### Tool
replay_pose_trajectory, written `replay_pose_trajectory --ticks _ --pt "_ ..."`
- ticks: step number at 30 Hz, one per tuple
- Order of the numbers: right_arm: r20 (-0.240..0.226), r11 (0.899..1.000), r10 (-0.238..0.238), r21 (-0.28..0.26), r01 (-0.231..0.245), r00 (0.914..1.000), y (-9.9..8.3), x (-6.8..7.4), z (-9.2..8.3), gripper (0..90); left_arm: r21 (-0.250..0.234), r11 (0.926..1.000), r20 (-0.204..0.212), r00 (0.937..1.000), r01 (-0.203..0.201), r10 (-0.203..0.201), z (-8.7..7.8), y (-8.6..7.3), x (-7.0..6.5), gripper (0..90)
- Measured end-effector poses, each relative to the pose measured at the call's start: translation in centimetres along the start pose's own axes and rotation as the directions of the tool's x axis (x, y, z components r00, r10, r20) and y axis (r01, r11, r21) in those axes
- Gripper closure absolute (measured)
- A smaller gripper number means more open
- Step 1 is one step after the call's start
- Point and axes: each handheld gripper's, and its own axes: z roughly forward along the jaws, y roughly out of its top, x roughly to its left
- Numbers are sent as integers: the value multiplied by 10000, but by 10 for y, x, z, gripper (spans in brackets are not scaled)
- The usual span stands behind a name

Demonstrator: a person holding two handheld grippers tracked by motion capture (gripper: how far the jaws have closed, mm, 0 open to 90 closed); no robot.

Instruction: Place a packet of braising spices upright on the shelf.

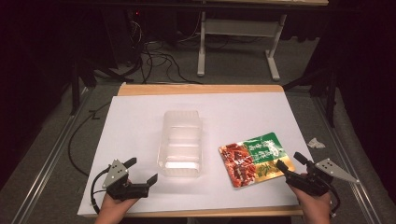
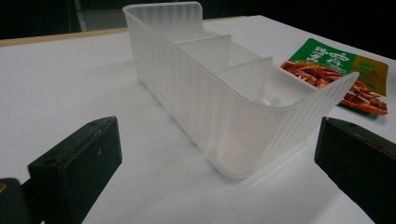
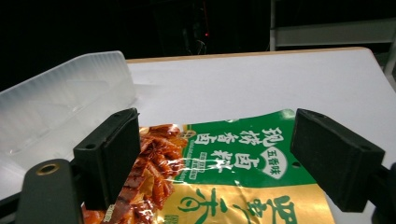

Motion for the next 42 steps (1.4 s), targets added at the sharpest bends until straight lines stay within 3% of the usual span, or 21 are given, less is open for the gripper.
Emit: replay_pose_trajectory --ticks 4,11,21,22,24,29,30,31,32,35,39,40,42 --pt "85 10000 81 46 -81 9999 0 -5 -1 169 -10 10000 32 10000 -44 44 0 0 0 14" --pt "240 9977 640 218 -645 9977 -3 -18 -2 168 -20 10000 62 9999 -80 80 -1 1 1 14" --pt "723 9843 1706 340 -1733 9827 -12 -39 -8 211 -65 10000 12 10000 48 -48 -1 1 2 14" --pt "781 9757 2103 455 -2142 9745 -15 -42 -10 226 -38 10000 -38 10000 59 -59 -1 0 3 14" --pt "793 9736 2180 515 -2224 9727 -16 -45 -10 225 -54 10000 -23 10000 65 -65 -2 0 3 14" --pt "934 9558 2714 904 -2797 9579 -20 -54 -8 229 -152 9999 38 10000 35 -34 -3 1 2 14" --pt "904 9418 3089 1097 -3178 9468 -24 -57 -7 235 -127 9999 38 10000 21 -20 -3 1 2 14" --pt "904 9418 3089 1097 -3178 9468 -24 -57 -7 235 -134 9999 33 10000 47 -46 -2 1 2 14" --pt "867 9291 3388 1263 -3477 9369 -27 -60 -6 246 -79 10000 45 10000 48 -48 -2 0 2 14" --pt "905 9219 3533 1352 -3630 9311 -29 -63 -5 254 -58 10000 35 10000 59 -59 -1 0 3 14" --pt "906 9039 3906 1507 -4003 9161 -32 -66 -5 271 -76 9999 21 9999 109 -109 -1 -1 3 14" --pt "932 8955 4063 1570 -4164 9090 -33 -66 -5 275 -67 9999 20 10000 94 -94 -1 0 3 14" --pt "931 8935 4104 1576 -4204 9072 -33 -67 -5 285 -110 9998 23 9999 138 -138 0 0 3 14"
